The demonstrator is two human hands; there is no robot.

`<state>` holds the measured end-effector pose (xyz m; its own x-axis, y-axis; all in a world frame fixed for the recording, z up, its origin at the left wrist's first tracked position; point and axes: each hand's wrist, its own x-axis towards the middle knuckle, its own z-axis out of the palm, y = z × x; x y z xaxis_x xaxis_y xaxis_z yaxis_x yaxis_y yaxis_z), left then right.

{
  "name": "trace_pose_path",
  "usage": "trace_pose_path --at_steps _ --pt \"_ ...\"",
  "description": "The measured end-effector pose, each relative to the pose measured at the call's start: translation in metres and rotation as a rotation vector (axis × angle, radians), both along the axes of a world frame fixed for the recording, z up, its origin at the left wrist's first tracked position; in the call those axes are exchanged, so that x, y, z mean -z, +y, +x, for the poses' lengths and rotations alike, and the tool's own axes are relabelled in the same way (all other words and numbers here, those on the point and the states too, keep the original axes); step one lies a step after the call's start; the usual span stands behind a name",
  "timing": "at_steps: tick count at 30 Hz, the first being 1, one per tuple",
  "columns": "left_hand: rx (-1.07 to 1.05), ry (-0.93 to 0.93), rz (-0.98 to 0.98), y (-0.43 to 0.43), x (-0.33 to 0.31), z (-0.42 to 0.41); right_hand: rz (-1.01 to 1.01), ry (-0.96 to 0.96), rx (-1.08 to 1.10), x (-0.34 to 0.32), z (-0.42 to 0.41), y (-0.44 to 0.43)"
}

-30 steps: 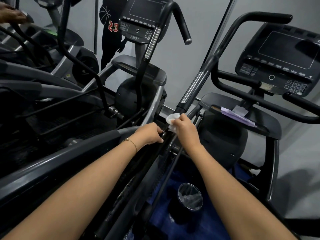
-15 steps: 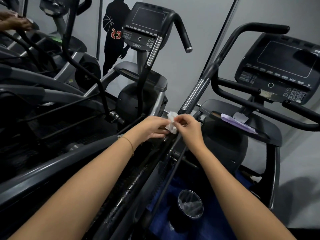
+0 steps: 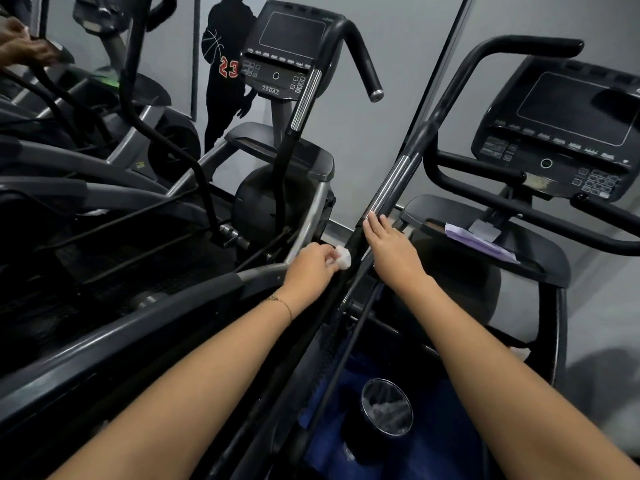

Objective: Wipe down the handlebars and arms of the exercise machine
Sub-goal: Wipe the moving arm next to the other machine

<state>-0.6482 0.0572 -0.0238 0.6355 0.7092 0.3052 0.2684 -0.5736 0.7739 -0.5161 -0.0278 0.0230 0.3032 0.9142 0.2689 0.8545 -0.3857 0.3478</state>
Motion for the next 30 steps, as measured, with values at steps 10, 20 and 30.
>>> trace_pose_path --at_steps 10,20,30 --pt "0.124 0.257 0.115 0.001 0.003 -0.027 0.049 0.072 0.035 0.003 -0.006 0.005" --pt "0.016 0.327 0.15 -0.009 -0.003 -0.013 0.022 0.104 0.051 -0.003 -0.004 0.003" --pt "0.015 0.436 0.161 -0.009 -0.011 -0.012 0.037 0.044 -0.019 0.002 -0.006 -0.005"
